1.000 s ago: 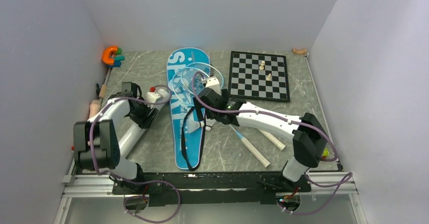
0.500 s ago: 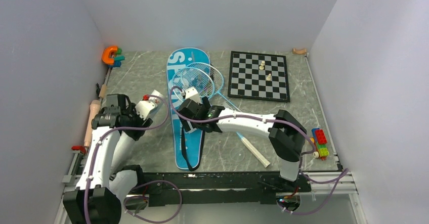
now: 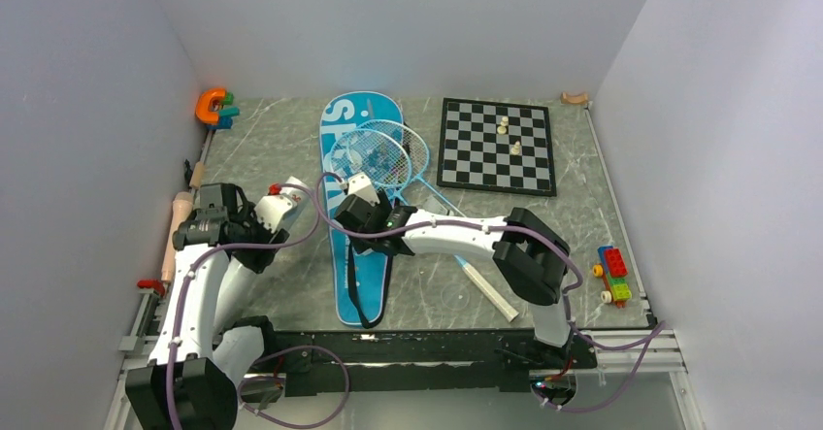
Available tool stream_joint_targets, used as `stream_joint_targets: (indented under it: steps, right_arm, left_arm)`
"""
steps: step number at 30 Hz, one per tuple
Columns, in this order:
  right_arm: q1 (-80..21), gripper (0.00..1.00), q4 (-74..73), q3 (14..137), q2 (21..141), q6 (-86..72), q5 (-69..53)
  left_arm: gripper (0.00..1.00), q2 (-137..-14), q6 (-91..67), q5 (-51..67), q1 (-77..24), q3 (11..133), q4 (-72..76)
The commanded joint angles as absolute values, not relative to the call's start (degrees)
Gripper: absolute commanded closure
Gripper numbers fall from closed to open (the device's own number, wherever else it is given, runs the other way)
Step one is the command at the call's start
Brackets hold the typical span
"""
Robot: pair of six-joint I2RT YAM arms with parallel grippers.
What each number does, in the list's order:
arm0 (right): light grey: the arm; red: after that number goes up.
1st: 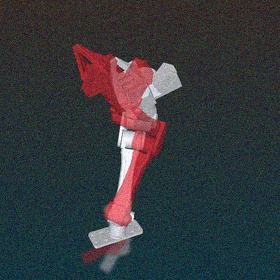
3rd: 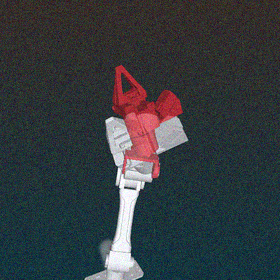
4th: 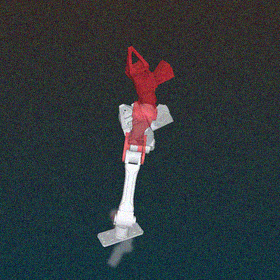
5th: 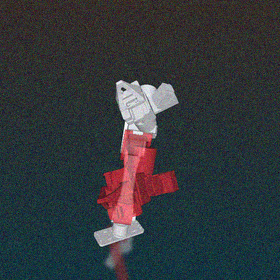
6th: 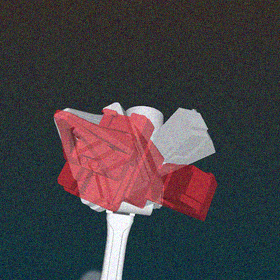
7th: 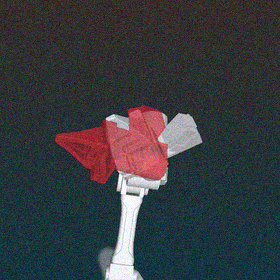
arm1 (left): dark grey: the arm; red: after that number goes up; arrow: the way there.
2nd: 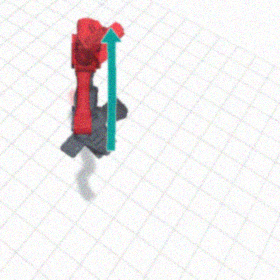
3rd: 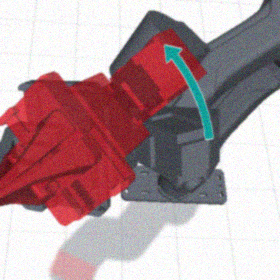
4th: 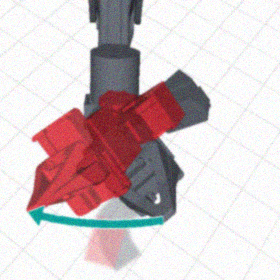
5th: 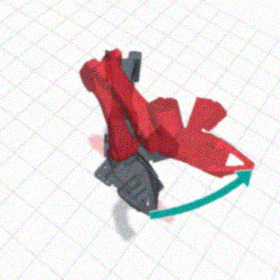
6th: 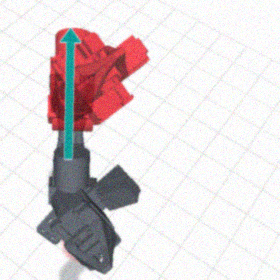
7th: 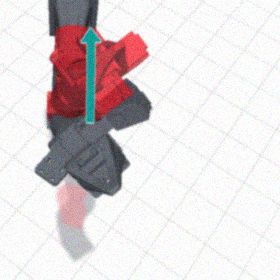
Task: Pack up the badminton gear
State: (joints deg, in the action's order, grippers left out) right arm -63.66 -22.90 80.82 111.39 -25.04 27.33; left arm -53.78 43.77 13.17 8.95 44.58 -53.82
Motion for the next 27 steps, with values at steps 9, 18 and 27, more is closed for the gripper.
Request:
stream_joint_targets:
  steps: [9,18,27]
  right_arm:
    - [-65.2,0.7,-23.3,81.3,108.2,-24.5,32.3]
    - [-65.1,1.0,-26.2,80.9,103.9,-24.2,35.5]
    - [-56.2,1.0,-25.5,75.2,81.5,-24.7,17.1]
  left_arm:
    - [0.32,-55.3,41.6,15.0,9.3,45.6,-51.8]
    - [0.3,-54.4,42.2,19.1,9.3,46.7,-53.0]
    - [0.22,-41.0,55.7,32.8,9.0,44.6,-55.1]
